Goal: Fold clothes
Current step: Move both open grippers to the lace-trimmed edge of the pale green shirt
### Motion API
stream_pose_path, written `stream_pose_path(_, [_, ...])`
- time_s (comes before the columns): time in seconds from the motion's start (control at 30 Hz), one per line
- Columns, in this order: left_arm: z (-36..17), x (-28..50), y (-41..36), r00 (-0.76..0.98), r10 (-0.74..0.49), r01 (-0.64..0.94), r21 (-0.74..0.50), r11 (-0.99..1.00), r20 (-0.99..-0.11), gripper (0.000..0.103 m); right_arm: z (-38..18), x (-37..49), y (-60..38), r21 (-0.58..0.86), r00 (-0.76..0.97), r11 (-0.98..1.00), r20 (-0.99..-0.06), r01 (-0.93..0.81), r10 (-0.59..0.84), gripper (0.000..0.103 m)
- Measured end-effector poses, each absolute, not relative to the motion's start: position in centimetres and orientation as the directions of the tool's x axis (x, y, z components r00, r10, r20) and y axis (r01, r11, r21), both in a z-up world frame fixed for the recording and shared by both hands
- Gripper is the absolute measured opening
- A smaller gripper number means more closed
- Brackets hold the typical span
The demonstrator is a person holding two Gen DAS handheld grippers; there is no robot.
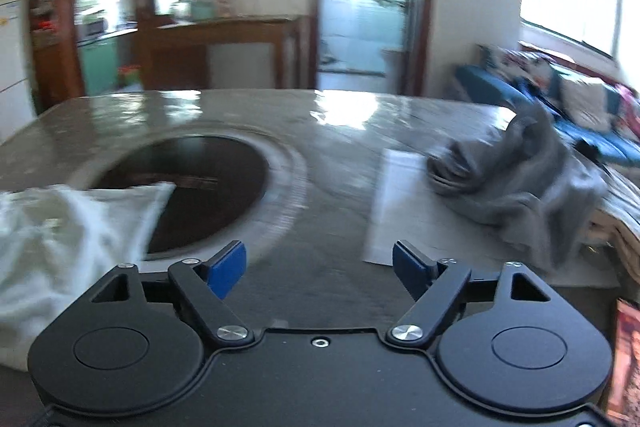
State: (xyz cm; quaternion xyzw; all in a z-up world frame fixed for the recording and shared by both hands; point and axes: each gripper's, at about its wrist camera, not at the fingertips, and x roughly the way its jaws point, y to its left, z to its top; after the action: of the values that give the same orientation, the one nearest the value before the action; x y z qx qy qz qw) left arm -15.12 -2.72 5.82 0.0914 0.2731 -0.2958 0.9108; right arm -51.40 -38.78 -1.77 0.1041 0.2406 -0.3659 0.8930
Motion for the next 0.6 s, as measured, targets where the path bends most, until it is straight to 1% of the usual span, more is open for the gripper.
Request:
stream_pose_path(0.03, [5.8, -15.2, -2.8, 0.674, -0.490, 0.591, 0.006, 0.806, -0.553, 0.103, -1.6, -51.1, -38.3, 0.009, 0.634, 0.730, -0.504, 0.683, -0.587, 0.080])
stream_pose_path(0.07, [5.8, -15.3, -3.0, 0.663, -0.499, 0.607, 0.011, 0.795, -0.559, 0.103, -1.4, -50.9, -37.7, 0.008, 0.655, 0.755, -0.502, 0.656, -0.564, 0.076])
stream_pose_path(0.17, [5.8, -15.5, -3.4, 0.640, -0.518, 0.636, 0.012, 0.772, -0.568, 0.103, -0.8, -50.0, -36.2, 0.012, 0.707, 0.809, -0.493, 0.588, -0.507, 0.073])
stream_pose_path(0.33, [5.7, -16.0, -5.2, 0.608, -0.539, 0.695, 0.064, 0.716, -0.583, 0.103, 0.0, -48.5, -34.5, 0.006, 0.754, 0.867, -0.498, 0.498, -0.429, 0.069])
stream_pose_path(0.6, [4.9, -16.2, -8.4, 0.550, -0.563, 0.767, 0.105, 0.633, -0.617, 0.103, 1.2, -44.2, -31.5, -0.006, 0.785, 0.913, -0.509, 0.407, -0.354, 0.069])
